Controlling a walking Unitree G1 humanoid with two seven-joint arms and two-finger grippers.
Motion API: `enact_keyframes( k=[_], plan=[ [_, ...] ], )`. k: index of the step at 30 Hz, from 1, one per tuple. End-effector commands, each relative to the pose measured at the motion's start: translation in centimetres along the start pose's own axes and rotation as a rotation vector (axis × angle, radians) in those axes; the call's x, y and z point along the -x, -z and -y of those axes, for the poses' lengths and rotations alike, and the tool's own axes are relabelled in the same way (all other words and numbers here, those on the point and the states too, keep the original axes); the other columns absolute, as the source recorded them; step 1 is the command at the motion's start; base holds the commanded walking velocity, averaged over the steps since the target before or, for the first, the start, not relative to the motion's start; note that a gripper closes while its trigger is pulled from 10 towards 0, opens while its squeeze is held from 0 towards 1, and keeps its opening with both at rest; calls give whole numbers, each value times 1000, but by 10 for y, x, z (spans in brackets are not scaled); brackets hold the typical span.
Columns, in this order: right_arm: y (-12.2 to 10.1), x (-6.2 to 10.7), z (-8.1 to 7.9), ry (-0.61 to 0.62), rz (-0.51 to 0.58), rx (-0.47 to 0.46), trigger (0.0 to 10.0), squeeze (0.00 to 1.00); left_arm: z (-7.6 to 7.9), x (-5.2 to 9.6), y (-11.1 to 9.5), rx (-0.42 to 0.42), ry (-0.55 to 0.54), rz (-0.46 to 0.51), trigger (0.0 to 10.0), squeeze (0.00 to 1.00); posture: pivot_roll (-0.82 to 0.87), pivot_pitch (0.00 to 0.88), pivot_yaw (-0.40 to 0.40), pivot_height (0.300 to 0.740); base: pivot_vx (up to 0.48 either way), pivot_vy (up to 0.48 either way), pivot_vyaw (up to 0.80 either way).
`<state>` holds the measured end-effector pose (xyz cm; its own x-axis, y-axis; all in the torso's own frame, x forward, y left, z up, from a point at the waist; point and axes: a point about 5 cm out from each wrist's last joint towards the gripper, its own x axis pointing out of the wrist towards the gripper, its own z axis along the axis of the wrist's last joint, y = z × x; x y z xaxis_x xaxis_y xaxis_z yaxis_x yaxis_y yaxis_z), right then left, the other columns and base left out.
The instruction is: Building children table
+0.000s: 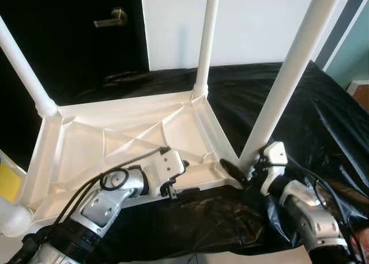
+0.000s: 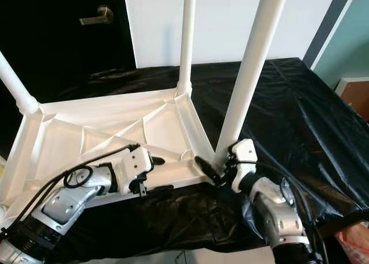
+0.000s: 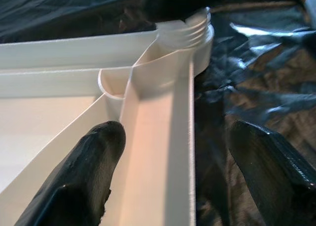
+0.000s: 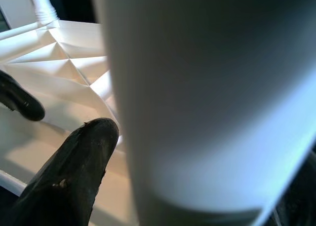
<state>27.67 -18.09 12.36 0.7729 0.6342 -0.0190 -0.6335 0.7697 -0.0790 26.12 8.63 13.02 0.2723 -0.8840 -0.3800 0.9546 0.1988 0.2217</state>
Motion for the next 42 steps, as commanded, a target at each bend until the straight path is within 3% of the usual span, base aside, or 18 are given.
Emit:
enact_keyframes(
  k=[1, 5, 7, 16, 18, 23, 26, 27, 28, 29, 30, 39, 40, 42],
  plan=[
    [1, -5, -2, -43, -10, 14, 10000, 0, 2, -2, -4, 2, 35, 23, 10000, 0, -44, 0, -12, 740, 0, 0, 0],
    [0, -12, -8, -89, -11, 21, 10000, 0, 3, -3, -7, 6, 30, 37, 10000, 0, -35, 0, -19, 740, 0, 0, 0],
    [1, -19, -21, -123, -3, 0, 10000, 0, 4, -4, -8, 11, 13, 44, 10000, 0, -17, 1, -34, 740, 0, 0, 0],
    [5, -34, -36, -152, 21, -44, 10000, 0, 11, -8, -13, 39, -24, 100, 10000, 0, 2, 4, -50, 740, 0, 0, 0],
    [5, -35, -36, -157, 23, -41, 10000, 0, 11, -9, -15, 43, -35, 116, 10000, 0, 2, 4, -51, 740, 0, 0, 0],
    [0, -29, -12, -103, 12, 33, 10000, 0, 12, -20, -21, 53, -127, 166, 10000, 0, -8, 0, -55, 740, 0, 0, 0],
    [1, -28, -8, -95, 1, 44, 10000, 0, 13, -22, -22, 60, -133, 172, 10000, 0, -9, 0, -55, 740, 0, 0, 0],
    [3, -28, -7, -83, -16, 62, 6431, 0, 14, -24, -23, 58, -137, 175, 10000, 0, -10, 0, -55, 740, 0, 0, 0],
    [5, -27, -6, -77, -27, 60, 4980, 0, 13, -25, -24, 61, -143, 180, 10000, 0, -10, 0, -56, 740, 0, 0, 0],
    [5, -27, -6, -77, -27, 60, 4980, 0, 13, -25, -24, 61, -143, 180, 10000, 0, -10, 0, -56, 740, 0, 0, 0],
    [7, -28, -6, -68, -34, 63, 0, 0, 12, -26, -24, 66, -149, 182, 10000, 0, -12, 0, -53, 740, 0, 0, 0],
    [10, -26, -4, -3, -27, 51, 0, 0, 9, -26, -25, 65, -172, 193, 10000, 0, -16, 0, -44, 740, 0, 0, 0],
    [10, -25, -2, 27, -24, 48, 941, 0, 8, -26, -26, 56, -185, 192, 10000, 0, -17, 0, -41, 740, 0, 0, 0],
    [10, -25, -2, 27, -24, 48, 941, 0, 8, -26, -26, 56, -185, 192, 10000, 0, -17, 0, -41, 740, 0, 0, 0]
  ],
)
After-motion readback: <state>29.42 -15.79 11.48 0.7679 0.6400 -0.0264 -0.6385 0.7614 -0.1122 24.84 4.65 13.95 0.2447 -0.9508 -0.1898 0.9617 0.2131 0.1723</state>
